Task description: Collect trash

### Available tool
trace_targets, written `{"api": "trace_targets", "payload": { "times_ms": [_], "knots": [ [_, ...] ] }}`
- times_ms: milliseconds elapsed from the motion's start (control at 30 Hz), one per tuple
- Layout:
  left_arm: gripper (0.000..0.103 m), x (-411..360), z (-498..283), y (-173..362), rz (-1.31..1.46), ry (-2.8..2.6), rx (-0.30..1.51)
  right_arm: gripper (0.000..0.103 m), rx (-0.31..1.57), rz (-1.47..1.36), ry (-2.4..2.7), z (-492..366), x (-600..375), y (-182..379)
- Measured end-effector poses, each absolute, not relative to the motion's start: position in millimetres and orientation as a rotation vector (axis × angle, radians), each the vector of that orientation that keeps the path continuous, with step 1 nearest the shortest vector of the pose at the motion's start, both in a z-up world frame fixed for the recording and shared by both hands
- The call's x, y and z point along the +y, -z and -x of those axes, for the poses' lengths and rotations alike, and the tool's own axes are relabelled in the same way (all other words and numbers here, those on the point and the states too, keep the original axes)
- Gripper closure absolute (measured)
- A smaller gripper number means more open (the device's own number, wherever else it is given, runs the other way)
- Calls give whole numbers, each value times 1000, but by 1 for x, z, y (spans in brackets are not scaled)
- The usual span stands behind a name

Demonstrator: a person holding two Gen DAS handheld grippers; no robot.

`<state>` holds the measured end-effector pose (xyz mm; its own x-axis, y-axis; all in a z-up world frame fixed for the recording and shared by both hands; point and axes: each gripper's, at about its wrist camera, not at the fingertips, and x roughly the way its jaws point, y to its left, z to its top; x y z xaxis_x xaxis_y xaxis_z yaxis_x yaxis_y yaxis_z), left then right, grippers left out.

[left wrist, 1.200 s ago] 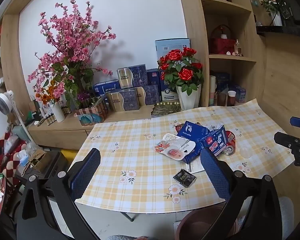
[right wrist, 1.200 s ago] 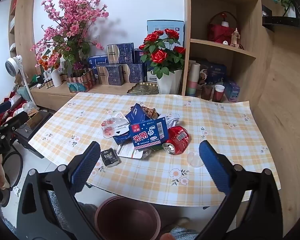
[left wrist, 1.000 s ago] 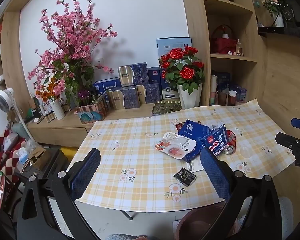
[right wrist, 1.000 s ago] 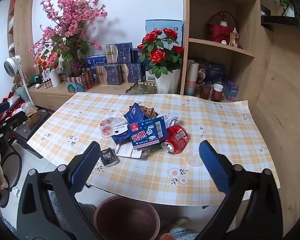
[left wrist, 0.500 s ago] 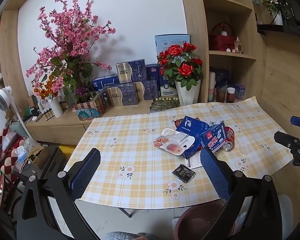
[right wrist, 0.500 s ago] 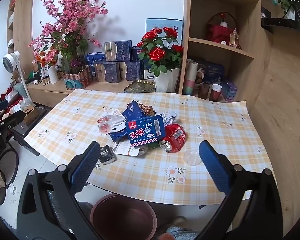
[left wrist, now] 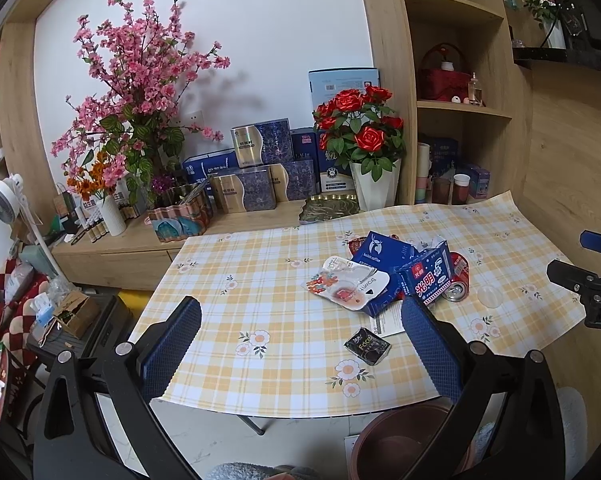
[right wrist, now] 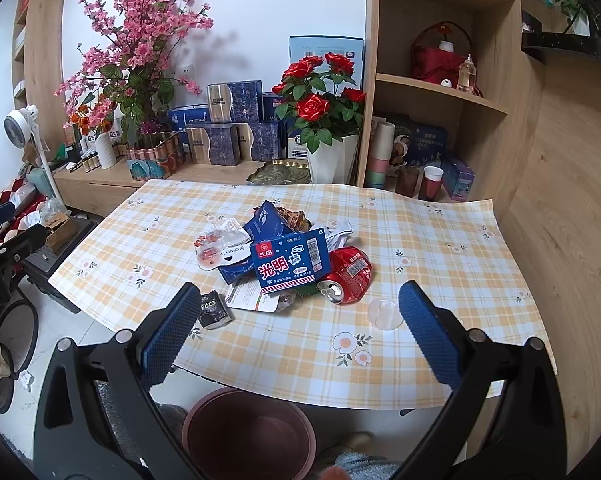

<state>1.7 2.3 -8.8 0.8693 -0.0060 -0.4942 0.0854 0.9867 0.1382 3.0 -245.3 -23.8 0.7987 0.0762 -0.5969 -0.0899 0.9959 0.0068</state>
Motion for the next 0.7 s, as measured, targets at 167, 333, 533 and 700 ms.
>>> {"api": "trace_targets", "payload": {
  "times_ms": [167, 333, 533, 700],
  "knots": [
    [5, 2, -2, 8, -158, 48, 514, 6, 639, 24, -91, -3, -245, 25],
    [5, 1, -2, 8, -160, 48, 514, 6, 640, 26, -91, -3, -244, 24],
    [5, 1, -2, 7, -160, 49, 515, 6, 642, 26, -90, -3, -244, 24],
    [5, -1, -2, 7, -163, 51, 516, 6, 643, 28, -86, -3, -244, 24]
  ]
}}
